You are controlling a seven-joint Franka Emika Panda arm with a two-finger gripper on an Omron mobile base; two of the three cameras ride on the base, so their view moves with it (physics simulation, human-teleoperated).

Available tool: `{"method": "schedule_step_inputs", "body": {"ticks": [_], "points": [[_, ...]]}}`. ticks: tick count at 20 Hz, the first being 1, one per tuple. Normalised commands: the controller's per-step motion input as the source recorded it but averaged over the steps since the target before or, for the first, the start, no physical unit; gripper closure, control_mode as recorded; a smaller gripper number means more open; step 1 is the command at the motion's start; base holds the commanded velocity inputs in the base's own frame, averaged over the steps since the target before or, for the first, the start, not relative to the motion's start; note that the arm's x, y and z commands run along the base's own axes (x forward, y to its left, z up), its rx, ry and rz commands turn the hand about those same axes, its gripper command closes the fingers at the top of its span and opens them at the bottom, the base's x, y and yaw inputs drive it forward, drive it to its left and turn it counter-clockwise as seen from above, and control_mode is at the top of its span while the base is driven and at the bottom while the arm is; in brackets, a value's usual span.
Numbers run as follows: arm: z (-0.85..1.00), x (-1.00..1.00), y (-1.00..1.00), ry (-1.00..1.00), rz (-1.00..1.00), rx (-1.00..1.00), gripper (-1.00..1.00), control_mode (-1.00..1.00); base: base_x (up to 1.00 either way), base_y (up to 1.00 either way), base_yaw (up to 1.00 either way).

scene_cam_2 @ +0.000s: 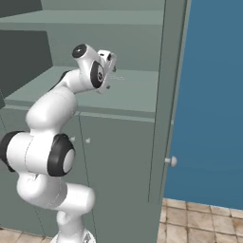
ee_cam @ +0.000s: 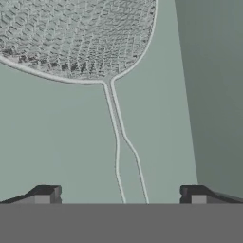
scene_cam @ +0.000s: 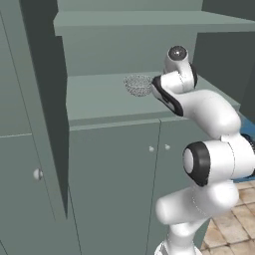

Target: Open the cabinet and setup a tea strainer by placing it in the bowl upright.

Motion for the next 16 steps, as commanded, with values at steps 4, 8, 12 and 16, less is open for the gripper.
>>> {"method": "schedule_step_inputs", "body": {"ticks": [4,8,12,16], "points": [[0.0,0.25,0.0,0.02,0.0,0.0,-1.0,-1.0,0.0,0.0,0.0],[0.0,0.24,0.0,0.04,0.0,0.0,-1.0,-1.0,0.0,0.0,0.0],[0.0,0.2,0.0,0.1,0.0,0.0,-1.0,-1.0,0.0,0.0,0.0],[-0.01,0.18,0.0,0.14,0.0,0.0,-1.0,-1.0,0.0,0.0,0.0]]}}
